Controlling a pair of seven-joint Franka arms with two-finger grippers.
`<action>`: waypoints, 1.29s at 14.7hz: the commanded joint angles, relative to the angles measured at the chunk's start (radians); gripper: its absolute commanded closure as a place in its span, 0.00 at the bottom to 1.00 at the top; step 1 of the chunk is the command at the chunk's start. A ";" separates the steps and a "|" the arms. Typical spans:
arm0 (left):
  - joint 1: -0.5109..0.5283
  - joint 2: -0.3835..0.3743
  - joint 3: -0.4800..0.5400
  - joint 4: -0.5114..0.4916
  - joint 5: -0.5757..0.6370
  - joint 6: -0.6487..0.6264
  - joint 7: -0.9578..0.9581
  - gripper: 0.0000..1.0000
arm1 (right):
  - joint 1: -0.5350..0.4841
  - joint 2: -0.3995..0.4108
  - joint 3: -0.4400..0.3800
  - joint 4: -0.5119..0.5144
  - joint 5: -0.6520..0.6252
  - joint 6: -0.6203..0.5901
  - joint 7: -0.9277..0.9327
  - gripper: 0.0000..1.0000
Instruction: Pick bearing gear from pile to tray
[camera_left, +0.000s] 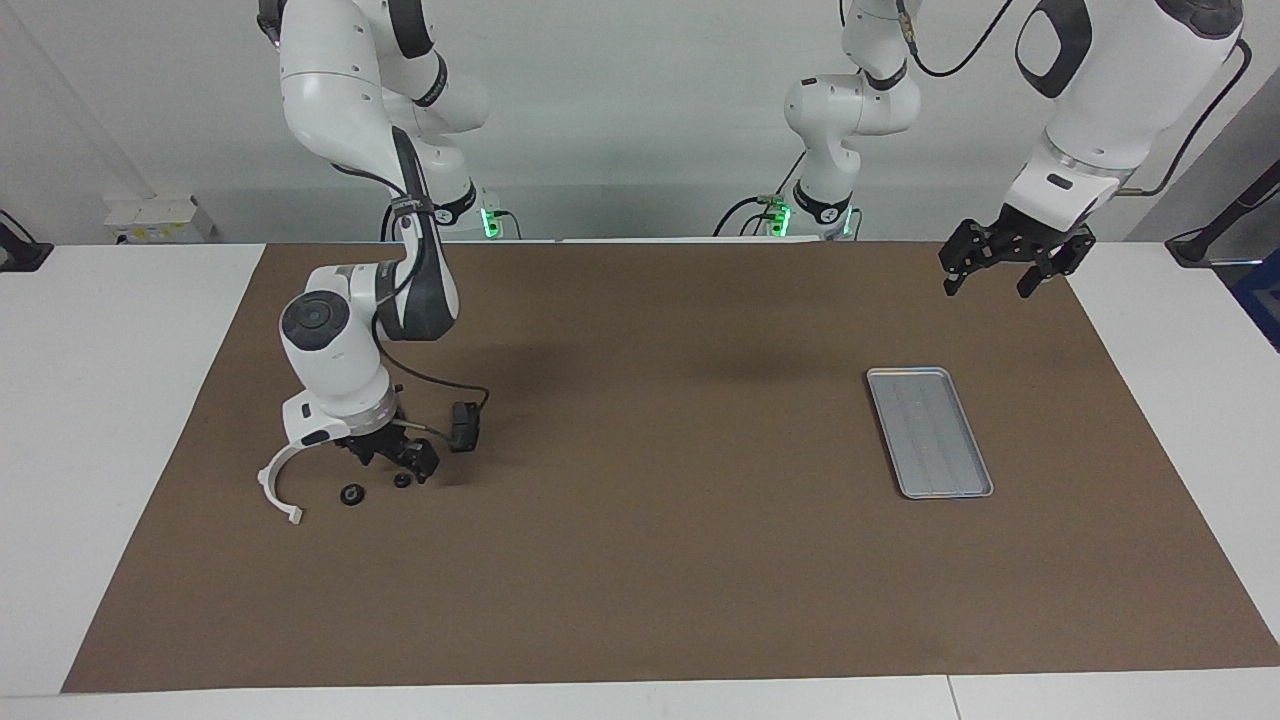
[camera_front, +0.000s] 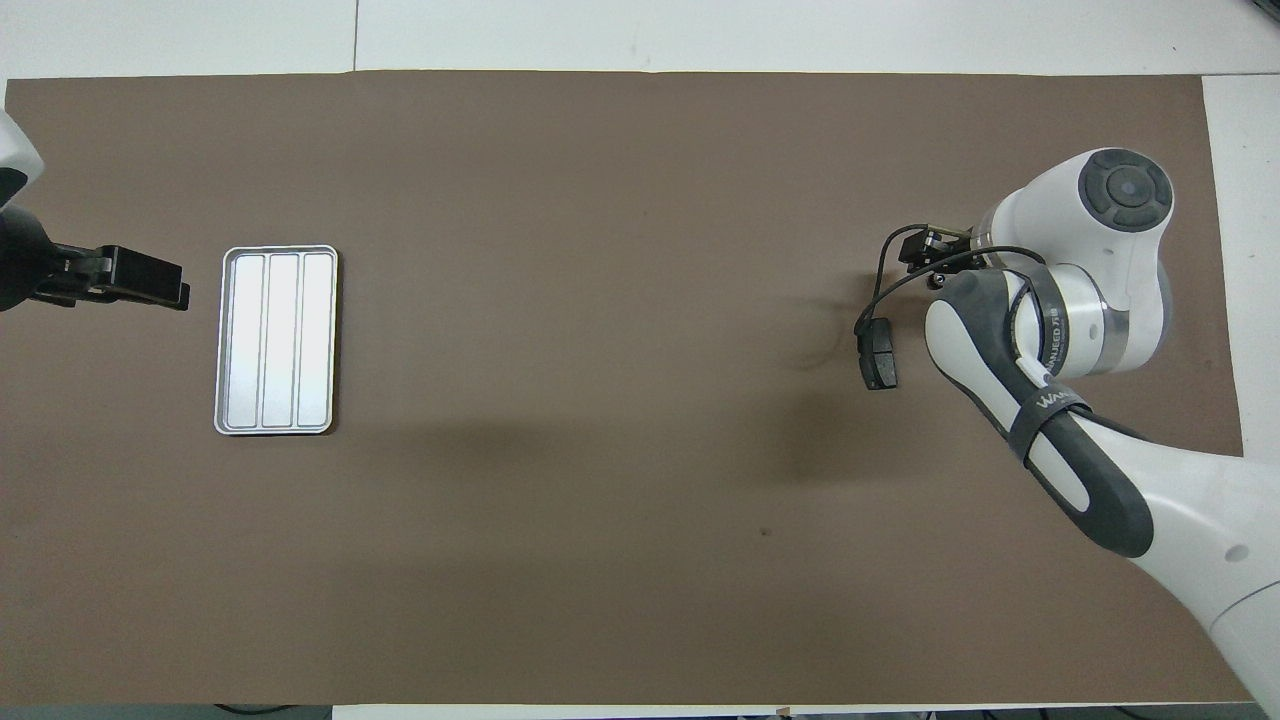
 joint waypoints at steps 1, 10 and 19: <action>-0.003 -0.019 0.003 -0.020 -0.006 0.000 -0.006 0.00 | -0.004 0.026 0.004 0.024 -0.017 0.019 0.048 0.04; -0.003 -0.019 0.003 -0.020 -0.004 0.000 -0.006 0.00 | -0.002 0.053 0.004 0.028 -0.012 0.031 0.085 0.09; -0.003 -0.019 0.003 -0.020 -0.004 0.000 -0.006 0.00 | -0.005 0.050 0.004 0.041 -0.020 -0.016 0.071 0.15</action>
